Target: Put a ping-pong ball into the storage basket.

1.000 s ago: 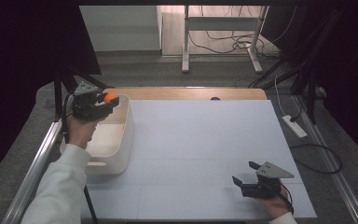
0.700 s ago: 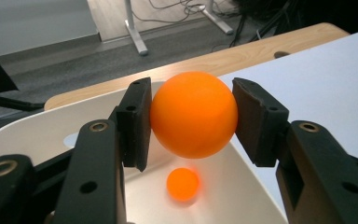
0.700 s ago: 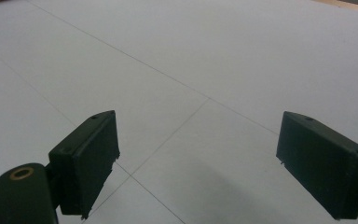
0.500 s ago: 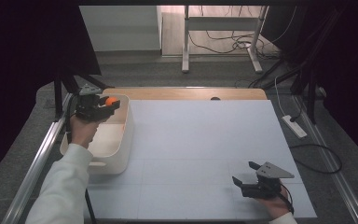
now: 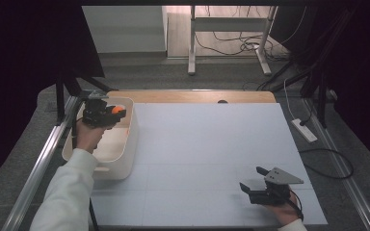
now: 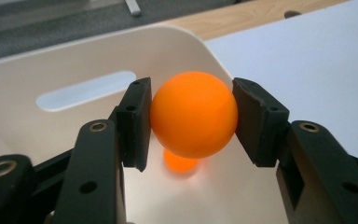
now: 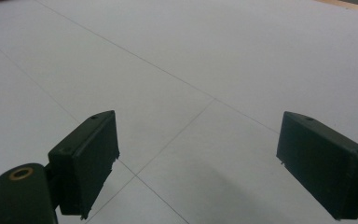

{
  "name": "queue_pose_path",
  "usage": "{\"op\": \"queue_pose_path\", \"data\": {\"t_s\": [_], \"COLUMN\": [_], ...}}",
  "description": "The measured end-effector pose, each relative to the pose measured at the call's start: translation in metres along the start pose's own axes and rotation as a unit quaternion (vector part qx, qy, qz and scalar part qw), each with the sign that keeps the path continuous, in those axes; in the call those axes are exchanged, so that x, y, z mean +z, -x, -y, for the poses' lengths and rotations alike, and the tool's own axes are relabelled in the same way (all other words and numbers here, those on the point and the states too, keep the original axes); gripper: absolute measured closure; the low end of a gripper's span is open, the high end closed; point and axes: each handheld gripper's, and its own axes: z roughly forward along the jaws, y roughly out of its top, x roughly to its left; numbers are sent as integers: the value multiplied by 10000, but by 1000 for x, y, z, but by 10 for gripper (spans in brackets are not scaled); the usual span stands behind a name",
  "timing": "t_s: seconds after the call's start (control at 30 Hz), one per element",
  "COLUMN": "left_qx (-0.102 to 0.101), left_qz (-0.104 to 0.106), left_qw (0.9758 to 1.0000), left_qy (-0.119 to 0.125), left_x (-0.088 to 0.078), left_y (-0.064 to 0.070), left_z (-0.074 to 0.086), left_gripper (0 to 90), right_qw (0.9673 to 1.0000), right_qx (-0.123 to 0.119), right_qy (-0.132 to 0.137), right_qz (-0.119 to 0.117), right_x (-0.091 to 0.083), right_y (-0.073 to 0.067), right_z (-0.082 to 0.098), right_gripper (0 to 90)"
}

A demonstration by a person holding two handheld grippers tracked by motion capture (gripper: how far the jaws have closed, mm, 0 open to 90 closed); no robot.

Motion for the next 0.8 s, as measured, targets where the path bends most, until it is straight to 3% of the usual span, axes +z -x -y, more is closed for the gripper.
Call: {"op": "queue_pose_path", "data": {"t_s": [0.17, 0.3, 0.8], "left_qx": [-81, -7, 29], "left_qz": [115, 154, 129], "left_qw": [9994, 9988, 9998], "left_qy": [-303, -474, -166], "left_x": [7, 11, 4], "left_y": [-2, -1, 2], "left_z": [4, 5, 4], "left_gripper": [498, 497, 497], "right_qw": [10000, 10000, 10000], "right_qx": [11, -6, -5], "right_qy": [-8, -19, -1], "right_qz": [11, 0, 0], "right_x": [0, 0, 0], "right_y": [1, 0, 0], "right_z": [0, 0, 0], "right_gripper": [125, 125, 125]}}
